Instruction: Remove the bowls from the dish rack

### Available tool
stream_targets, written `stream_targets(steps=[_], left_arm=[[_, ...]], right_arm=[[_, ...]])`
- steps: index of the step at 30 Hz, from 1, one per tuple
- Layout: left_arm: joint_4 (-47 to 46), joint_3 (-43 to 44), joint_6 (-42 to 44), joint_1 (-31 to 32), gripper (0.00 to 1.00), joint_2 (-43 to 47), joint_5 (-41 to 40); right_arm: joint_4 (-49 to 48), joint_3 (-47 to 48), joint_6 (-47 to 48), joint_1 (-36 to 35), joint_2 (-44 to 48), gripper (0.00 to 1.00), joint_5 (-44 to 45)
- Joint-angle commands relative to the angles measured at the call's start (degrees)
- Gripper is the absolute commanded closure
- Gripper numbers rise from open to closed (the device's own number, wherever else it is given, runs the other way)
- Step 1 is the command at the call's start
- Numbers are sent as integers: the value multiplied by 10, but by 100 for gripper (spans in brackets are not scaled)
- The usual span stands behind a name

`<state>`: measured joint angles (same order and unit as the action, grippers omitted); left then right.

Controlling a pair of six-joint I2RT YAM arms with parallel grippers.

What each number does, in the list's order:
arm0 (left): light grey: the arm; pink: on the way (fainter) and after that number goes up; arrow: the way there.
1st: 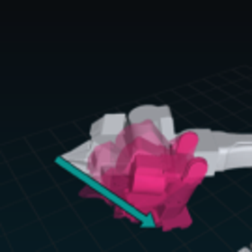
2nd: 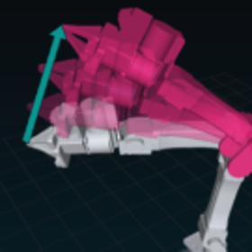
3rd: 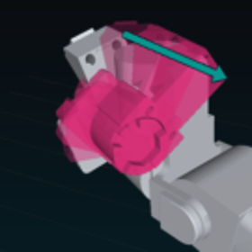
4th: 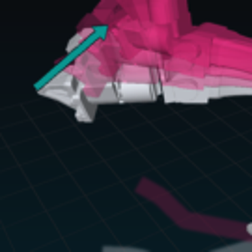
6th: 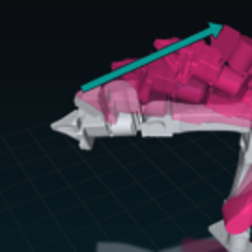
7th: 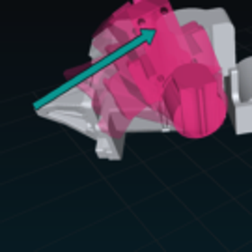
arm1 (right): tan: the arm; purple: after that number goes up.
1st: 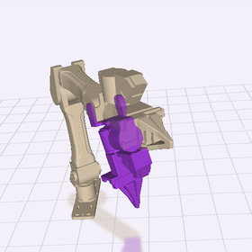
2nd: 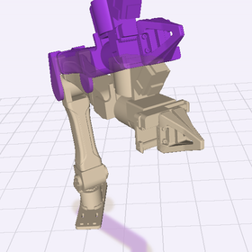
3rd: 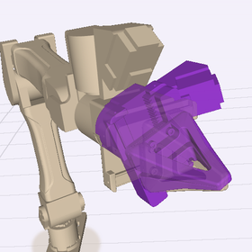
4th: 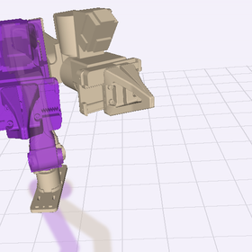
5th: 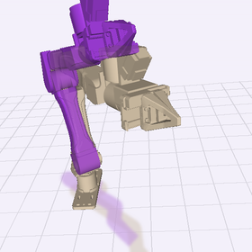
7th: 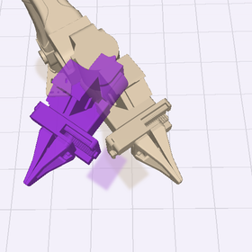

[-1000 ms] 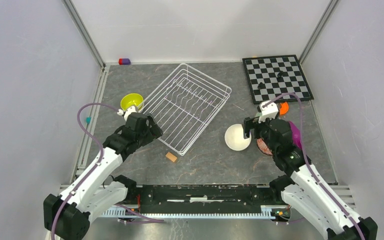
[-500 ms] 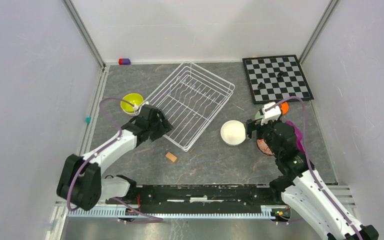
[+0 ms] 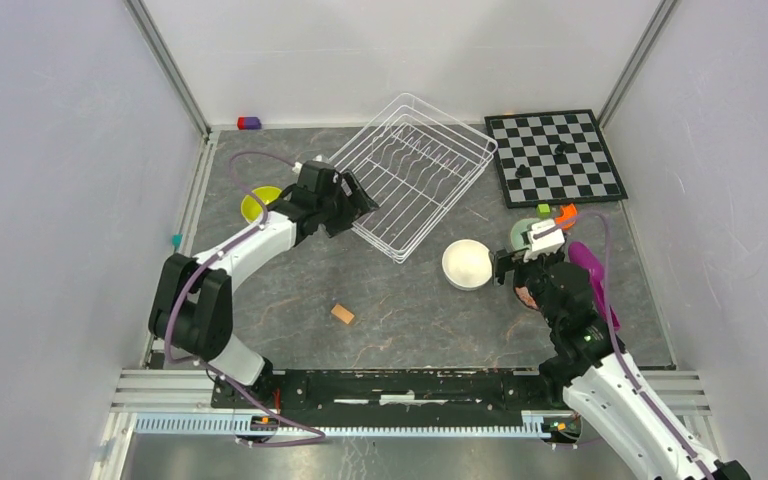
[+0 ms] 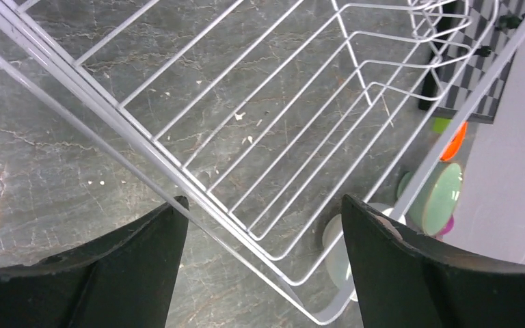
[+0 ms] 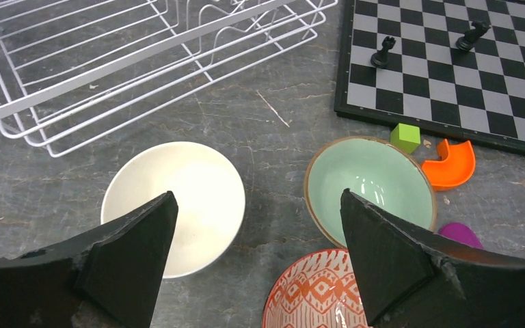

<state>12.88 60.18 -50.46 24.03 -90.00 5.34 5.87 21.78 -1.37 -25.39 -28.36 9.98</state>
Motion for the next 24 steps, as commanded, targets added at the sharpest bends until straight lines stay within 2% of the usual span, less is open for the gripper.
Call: stream_targets(steps=[1, 7, 10, 12, 17, 21, 24], left_arm=[[13, 5, 54, 3, 10, 66, -10], [70, -58, 107, 4, 8, 217, -117], [65, -111, 149, 3, 6, 303, -174], [33, -168, 168, 4, 6, 370, -203], [-105, -305, 157, 3, 0, 500, -211], [-148, -354, 158, 3, 0, 540, -252], [-152, -360, 194, 3, 0, 540, -280]], right_arm=[[-102, -46, 9, 1, 35, 5, 32], [-134, -60, 26, 1, 17, 4, 70], [-148, -62, 15, 1, -16, 2, 139], [-168, -66, 18, 2, -37, 2, 177], [-218, -71, 20, 15, -91, 2, 224], [-256, -85, 34, 32, -114, 2, 224], [-329, -125, 64, 39, -115, 2, 223]])
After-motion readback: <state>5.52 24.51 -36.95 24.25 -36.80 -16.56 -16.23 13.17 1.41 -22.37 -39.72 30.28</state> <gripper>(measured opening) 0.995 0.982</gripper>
